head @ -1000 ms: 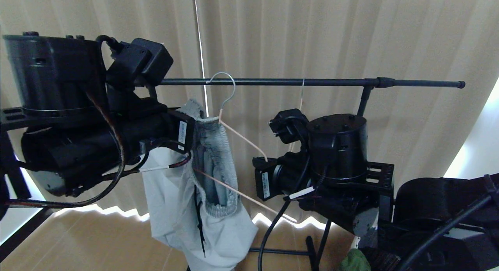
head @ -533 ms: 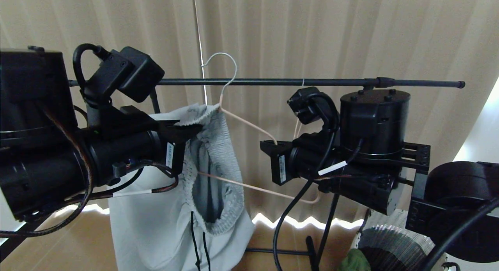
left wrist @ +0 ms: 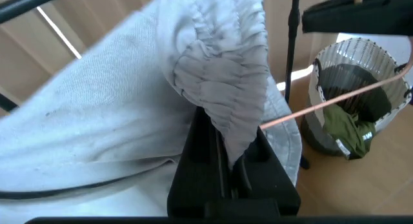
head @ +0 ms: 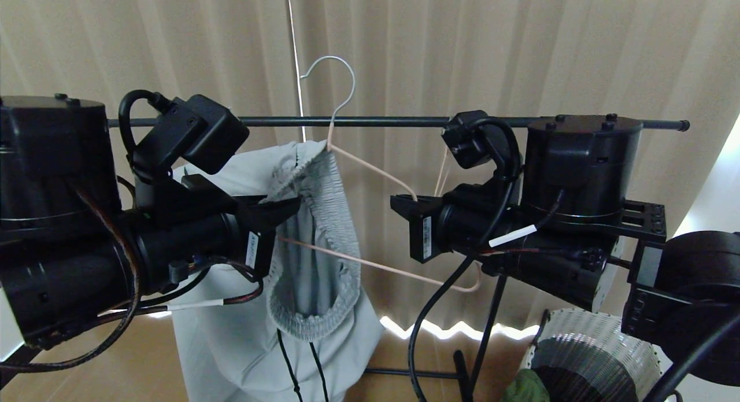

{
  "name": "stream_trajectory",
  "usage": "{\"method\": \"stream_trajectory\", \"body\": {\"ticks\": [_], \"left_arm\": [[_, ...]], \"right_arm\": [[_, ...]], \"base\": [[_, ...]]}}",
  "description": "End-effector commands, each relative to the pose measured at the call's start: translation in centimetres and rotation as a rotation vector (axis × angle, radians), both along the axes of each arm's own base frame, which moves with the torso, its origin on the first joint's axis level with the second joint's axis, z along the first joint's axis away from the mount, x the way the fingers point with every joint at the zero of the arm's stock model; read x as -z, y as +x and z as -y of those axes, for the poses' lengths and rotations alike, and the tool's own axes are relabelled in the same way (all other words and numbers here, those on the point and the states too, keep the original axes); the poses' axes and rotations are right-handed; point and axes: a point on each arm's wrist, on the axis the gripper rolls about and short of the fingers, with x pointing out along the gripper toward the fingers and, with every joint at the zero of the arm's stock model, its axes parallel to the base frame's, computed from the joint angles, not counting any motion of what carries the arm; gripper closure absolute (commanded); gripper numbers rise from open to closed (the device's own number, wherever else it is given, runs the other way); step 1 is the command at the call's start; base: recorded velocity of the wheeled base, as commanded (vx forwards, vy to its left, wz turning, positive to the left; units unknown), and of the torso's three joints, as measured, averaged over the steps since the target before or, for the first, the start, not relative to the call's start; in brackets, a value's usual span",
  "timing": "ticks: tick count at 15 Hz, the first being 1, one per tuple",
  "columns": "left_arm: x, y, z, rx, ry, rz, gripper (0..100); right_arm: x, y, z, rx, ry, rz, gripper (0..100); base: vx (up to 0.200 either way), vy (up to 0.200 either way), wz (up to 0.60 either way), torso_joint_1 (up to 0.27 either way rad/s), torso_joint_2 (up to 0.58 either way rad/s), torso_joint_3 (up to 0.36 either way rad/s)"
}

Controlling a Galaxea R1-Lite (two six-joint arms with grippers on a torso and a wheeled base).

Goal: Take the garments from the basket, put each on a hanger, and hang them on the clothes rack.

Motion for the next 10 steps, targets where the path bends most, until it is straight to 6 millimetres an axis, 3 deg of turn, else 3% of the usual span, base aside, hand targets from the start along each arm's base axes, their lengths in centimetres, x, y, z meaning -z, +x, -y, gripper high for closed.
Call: {"method": "stream_trajectory", "body": {"ticks": [1, 5, 6, 10], "left_arm": [[0.4, -0.1, 0.0, 0.000, 0.008, -0.011, 100], [0.6, -0.1, 0.0, 0.003, 0.023, -0.009, 100], [0.5, -0.1, 0.0, 0.007, 0.029, -0.002, 0], [-0.1, -0.7, -0.3, 0.038, 0.008, 0.023, 0]], "right_arm": [[-0.4, -0.2, 0.2, -0.001, 0.009, 0.009, 100], [-0.8, -0.4, 0.4, 0.001, 0.018, 0.020, 100], [-0.8, -0.4, 0.4, 0.001, 0.018, 0.020, 100], [-1.6, -0.8, 0.9, -0.002, 0.014, 0.051, 100]], "base": [[0.000, 0.000, 0.00, 0.000, 0.00, 0.000], [0.000, 0.000, 0.00, 0.000, 0.00, 0.000], [0.000, 0.000, 0.00, 0.000, 0.00, 0.000], [0.000, 0.000, 0.00, 0.000, 0.00, 0.000]]}}
